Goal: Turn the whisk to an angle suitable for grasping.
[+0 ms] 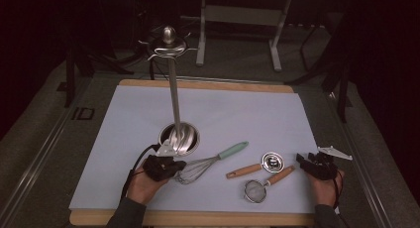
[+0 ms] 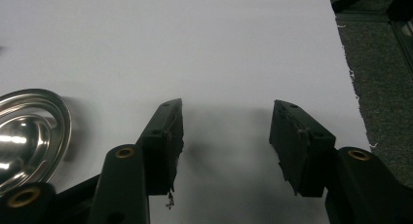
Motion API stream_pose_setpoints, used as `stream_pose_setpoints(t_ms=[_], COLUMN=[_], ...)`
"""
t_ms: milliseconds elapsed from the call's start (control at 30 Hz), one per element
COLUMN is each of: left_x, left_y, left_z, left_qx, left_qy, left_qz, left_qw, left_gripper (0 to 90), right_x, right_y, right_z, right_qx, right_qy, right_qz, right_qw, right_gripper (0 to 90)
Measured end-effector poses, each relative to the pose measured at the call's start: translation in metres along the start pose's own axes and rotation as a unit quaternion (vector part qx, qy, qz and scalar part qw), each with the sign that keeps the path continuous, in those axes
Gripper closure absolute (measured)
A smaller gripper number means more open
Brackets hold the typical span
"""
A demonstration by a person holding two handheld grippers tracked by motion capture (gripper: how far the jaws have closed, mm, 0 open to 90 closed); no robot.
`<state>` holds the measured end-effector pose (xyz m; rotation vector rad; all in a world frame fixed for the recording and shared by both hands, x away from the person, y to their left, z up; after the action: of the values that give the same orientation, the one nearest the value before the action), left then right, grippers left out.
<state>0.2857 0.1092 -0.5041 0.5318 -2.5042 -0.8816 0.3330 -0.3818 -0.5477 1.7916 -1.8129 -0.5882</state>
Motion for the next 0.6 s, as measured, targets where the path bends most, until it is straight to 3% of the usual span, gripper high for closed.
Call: stream_pose_setpoints(t_ms=[200, 500, 600], left_x=[0.012, 0.017, 0.017], left_y=[-0.015, -0.031, -0.035], left_z=[-0.005, -0.016, -0.019], left_qx=[-0.005, -0.005, -0.003], left_qy=[-0.011, -0.02, -0.008], left_qz=[0.012, -0.019, -0.025], left_qw=[0.9999, 0.9996, 0.9997], left_gripper=[88.1, 88.7, 88.8], right_x=[0.0, 0.0, 0.0], right_y=[0.0, 0.0, 0.0], right_z=[0.0, 0.0, 0.0], right_qx=[0.0, 0.0, 0.0], right_qy=[0.001, 0.0, 0.0], right_qz=[0.0, -0.001, -0.001], right_qw=[1.0, 1.0, 1.0], right_gripper=[46.1, 46.2, 46.1])
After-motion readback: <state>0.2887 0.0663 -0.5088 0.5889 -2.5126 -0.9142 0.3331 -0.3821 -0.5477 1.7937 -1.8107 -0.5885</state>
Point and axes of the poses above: each handheld gripper's, and its own axes: y roughly backward along the jaws, z roughly out of its underside, x roughly to its right, the point moved 2 cm from there along -y, roughly forward along the jaws, and after that the axes turned 12 degrees about z, right-handed, at the moved point
